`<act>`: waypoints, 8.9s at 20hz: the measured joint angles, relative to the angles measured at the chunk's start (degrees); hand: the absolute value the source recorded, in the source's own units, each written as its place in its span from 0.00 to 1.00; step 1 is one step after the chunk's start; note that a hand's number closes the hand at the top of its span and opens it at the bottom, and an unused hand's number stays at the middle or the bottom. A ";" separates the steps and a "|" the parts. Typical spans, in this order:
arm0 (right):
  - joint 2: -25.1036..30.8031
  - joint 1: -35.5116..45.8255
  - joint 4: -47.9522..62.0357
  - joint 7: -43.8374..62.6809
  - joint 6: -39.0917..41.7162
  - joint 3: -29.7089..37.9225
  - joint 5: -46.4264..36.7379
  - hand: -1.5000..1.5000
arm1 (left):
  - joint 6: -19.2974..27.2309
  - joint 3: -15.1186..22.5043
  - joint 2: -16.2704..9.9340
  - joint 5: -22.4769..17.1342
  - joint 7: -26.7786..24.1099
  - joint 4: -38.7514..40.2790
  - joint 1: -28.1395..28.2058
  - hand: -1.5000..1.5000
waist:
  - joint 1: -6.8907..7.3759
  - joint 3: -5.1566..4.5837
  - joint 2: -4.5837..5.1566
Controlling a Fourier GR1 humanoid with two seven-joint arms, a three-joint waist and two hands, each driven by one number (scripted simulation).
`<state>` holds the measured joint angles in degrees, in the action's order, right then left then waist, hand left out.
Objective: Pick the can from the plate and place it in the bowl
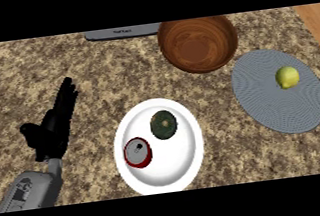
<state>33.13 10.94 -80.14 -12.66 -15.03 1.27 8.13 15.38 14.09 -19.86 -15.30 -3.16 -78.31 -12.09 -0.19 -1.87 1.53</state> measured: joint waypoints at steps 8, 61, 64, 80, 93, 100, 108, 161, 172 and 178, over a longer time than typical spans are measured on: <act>-8.94 3.83 -5.12 5.21 2.01 -18.79 -8.30 0.00 | -5.76 0.17 -3.54 -1.53 4.95 0.33 -2.85 0.50 | 3.34 1.06 -1.51; -31.85 47.24 -3.74 80.17 21.13 -57.89 -20.29 0.00 | -15.03 -7.12 -6.87 -4.27 14.79 -4.14 -1.63 0.50 | 0.97 1.80 -1.79; -31.87 47.67 -2.27 79.85 21.08 -57.87 -20.10 0.00 | -15.42 -7.68 -6.85 -4.32 15.18 -4.22 -1.83 0.50 | 0.87 1.81 -1.77; -32.23 46.37 6.26 77.09 18.29 -61.14 -18.55 0.00 | -16.74 -9.02 -5.20 -2.66 15.93 -5.60 -0.69 0.50 | 1.12 1.83 -1.61; -32.45 44.91 13.40 74.80 16.12 -64.10 -17.39 0.00 | -18.13 -10.42 -4.10 -1.12 17.02 -6.23 -0.81 0.50 | 1.42 1.85 -1.51; -32.65 43.53 16.85 73.19 14.46 -65.08 -17.48 0.00 | -18.81 -11.25 -2.74 -0.04 16.45 -5.77 -0.74 0.50 | 1.35 1.85 -1.46; -32.92 42.62 21.19 70.18 11.78 -67.07 -17.14 1.00 | -19.49 -12.03 -1.82 0.89 17.99 -6.69 -0.66 0.50 | 1.79 1.92 -1.62; 38.59 30.45 3.70 10.76 26.19 -28.40 -1.49 1.00 | -21.87 -16.45 1.24 4.65 19.40 -8.11 0.43 0.50 | -0.12 1.82 -1.73; 23.38 40.32 -0.16 28.69 28.91 -23.48 -3.75 1.00 | -23.09 -17.03 1.97 5.40 18.76 -7.08 -0.88 0.50 | 0.92 1.81 -1.48; 13.02 47.12 8.06 29.87 27.86 -23.00 -10.52 1.00 | -23.29 -17.02 2.64 5.89 18.99 -7.61 -0.51 0.50 | 1.42 1.82 -1.36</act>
<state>46.14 58.06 -72.07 17.21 12.83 -21.73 -2.40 -7.91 -2.93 -17.22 -9.41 15.83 -85.91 -12.60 1.22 -0.06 0.17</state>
